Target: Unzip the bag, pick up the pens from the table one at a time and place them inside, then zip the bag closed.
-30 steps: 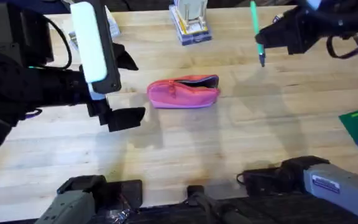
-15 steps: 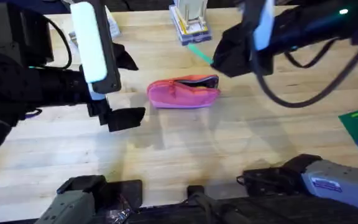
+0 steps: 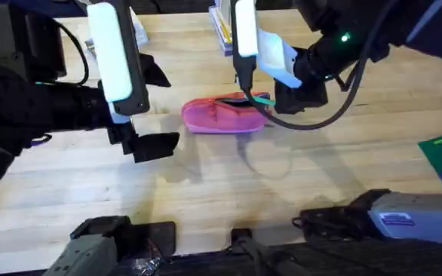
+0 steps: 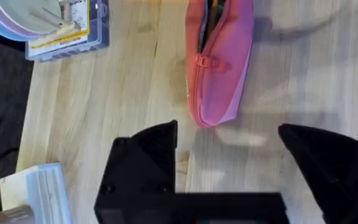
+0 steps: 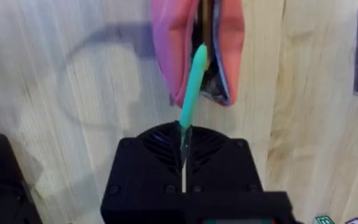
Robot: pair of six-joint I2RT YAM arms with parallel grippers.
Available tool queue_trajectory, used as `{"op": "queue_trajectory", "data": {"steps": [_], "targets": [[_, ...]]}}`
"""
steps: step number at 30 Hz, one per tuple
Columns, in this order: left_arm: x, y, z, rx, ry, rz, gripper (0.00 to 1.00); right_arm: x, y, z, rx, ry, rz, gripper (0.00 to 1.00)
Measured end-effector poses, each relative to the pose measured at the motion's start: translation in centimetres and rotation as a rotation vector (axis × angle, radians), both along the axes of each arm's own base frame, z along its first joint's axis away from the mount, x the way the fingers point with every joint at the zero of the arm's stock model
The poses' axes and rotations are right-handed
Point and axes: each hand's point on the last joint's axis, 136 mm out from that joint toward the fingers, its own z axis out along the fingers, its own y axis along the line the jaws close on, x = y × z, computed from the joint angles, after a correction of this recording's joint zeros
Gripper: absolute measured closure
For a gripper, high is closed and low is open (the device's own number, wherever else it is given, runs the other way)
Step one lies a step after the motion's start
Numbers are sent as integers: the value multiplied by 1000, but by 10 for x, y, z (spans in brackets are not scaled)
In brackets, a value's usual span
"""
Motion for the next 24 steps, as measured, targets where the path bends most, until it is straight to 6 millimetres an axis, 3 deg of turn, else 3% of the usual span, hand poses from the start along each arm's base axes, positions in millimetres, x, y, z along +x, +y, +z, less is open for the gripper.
{"op": "queue_trajectory", "data": {"steps": [11,24], "targets": [[0,0,0,0,0,0,7,8,-17,-28,-152,43,54,970],[0,0,0,0,0,0,6,27,-8,-49,-179,19,128,970]]}}
